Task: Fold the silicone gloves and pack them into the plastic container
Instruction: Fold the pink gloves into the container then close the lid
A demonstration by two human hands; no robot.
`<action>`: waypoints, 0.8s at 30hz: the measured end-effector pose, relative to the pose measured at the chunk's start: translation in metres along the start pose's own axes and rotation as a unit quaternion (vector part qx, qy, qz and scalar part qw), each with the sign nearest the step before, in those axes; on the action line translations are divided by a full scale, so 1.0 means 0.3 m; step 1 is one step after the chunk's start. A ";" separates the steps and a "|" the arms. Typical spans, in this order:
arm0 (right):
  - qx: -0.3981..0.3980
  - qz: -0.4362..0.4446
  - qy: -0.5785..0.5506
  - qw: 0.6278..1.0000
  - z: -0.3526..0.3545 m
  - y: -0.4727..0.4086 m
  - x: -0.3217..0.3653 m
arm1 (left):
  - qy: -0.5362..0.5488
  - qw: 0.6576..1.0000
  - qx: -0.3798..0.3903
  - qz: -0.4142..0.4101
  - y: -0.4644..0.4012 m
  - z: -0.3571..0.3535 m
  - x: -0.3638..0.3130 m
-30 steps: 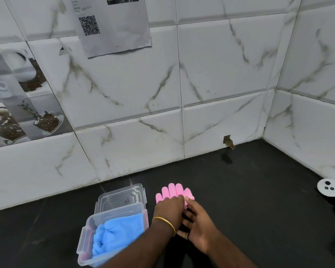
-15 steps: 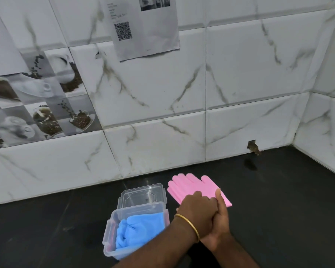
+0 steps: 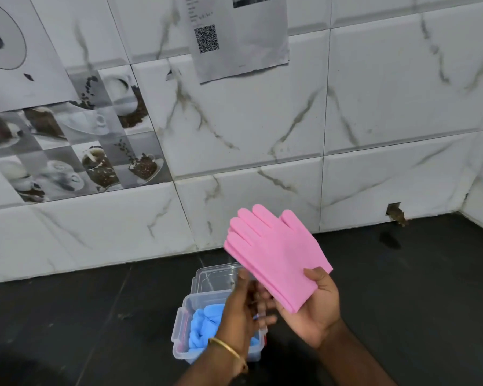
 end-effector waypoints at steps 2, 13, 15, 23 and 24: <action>0.015 -0.010 0.023 1.000 -0.040 -0.005 -0.021 | 0.030 0.999 -0.001 -0.010 -0.031 0.020 -0.058; 0.008 -0.074 0.003 0.997 -0.117 0.001 -0.220 | 0.376 0.905 0.161 0.118 -0.070 0.059 0.000; -0.012 -0.098 0.010 0.995 -0.126 -0.007 -0.276 | 0.387 0.902 0.164 0.100 -0.077 0.063 -0.024; -0.109 -0.126 0.133 0.977 -0.057 -0.039 -0.372 | 0.360 0.923 0.118 0.067 -0.145 0.280 -0.110; -0.118 -0.124 0.152 0.973 -0.049 -0.040 -0.372 | 0.367 0.921 0.118 0.062 -0.152 0.308 -0.120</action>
Point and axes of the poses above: each hand's wrist, its own y-axis away from the middle knuckle, its own z-axis out of the back of the hand, x = y × z, the point moved 9 cm from there along -y, towards the middle knuckle, and after that the axes turned 4 degrees about y, right-handed, at the moved point
